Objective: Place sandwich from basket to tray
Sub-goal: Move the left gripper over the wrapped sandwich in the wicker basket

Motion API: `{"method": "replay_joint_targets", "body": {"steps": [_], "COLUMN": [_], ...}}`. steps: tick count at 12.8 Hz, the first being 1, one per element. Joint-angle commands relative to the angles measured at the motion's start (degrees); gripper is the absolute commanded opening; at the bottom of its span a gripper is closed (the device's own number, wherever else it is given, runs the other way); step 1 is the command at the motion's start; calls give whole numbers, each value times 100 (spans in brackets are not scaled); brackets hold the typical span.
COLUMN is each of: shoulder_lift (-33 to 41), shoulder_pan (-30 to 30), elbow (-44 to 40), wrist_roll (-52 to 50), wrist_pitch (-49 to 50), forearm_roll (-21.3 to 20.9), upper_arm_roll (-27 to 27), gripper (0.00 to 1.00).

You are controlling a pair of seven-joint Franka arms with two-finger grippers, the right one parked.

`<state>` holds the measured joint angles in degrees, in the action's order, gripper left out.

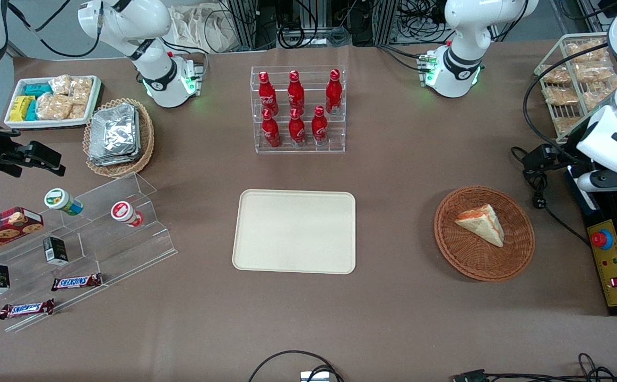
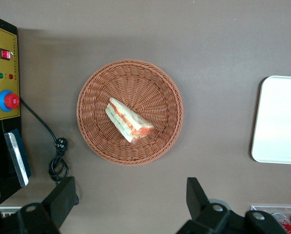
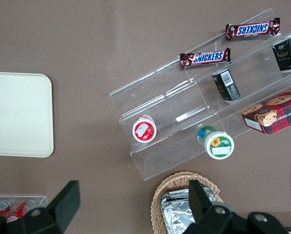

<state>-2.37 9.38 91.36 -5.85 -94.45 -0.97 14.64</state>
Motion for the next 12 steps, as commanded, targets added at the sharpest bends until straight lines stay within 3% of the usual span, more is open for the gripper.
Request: {"method": "replay_joint_targets", "body": {"steps": [1,5,10,12], "shoulder_lift": [35,9,-193,-193], "shoulder_pan": [-6,3,11,11], "elbow": [-57,12,258,591], "wrist_roll": [136,-344,-3163,-3684], "wrist_pitch": [102,111,-29,-388], "forearm_roll": [9,18,62,54], "upper_arm_roll": [-14,-40,-163,-172], "gripper": [100,100,100,100]}}
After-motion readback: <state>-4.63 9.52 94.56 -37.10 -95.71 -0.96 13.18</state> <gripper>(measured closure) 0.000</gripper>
